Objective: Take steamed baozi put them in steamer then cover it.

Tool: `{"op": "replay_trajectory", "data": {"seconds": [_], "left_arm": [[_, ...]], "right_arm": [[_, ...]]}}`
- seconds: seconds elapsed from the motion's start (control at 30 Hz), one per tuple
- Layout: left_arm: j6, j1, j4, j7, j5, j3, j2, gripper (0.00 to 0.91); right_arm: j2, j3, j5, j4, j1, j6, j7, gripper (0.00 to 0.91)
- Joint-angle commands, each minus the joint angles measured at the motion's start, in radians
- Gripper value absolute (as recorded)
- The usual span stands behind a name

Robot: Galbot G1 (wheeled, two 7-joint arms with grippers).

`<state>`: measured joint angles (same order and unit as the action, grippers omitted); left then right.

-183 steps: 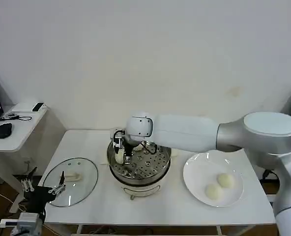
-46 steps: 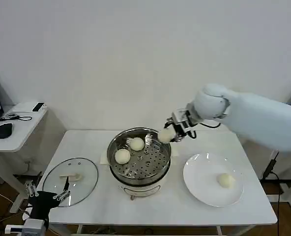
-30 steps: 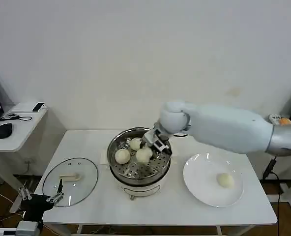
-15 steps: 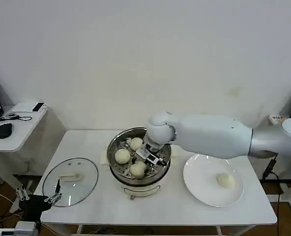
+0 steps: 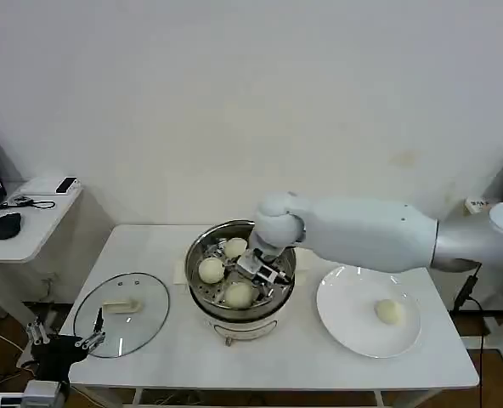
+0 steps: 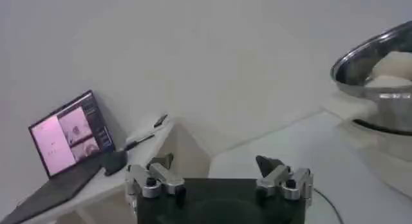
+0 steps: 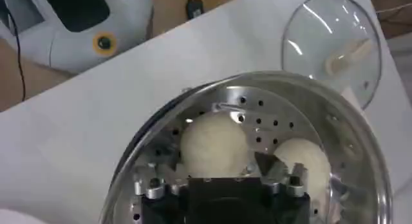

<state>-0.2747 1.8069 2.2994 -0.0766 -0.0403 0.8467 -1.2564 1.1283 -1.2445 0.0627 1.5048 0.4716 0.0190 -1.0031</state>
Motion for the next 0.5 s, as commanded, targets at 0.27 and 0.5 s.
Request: {"op": "replay_trajectory", "data": {"seconds": [0.27,0.5], "left_arm": [[-0.011,-0.044,0.001,0.005,0.020,-0.008,0.023,0.907],[-0.010,-0.065,-0.009,0.005,0.017,-0.047,0.036,0.907]], "right_arm": [[-0.300,0.043,0.112,0.083,0.091,0.138,0.062,0.907],[-0.536,0.063,0.111,0.155,0.073,0.243,0.064,0.907]]}}
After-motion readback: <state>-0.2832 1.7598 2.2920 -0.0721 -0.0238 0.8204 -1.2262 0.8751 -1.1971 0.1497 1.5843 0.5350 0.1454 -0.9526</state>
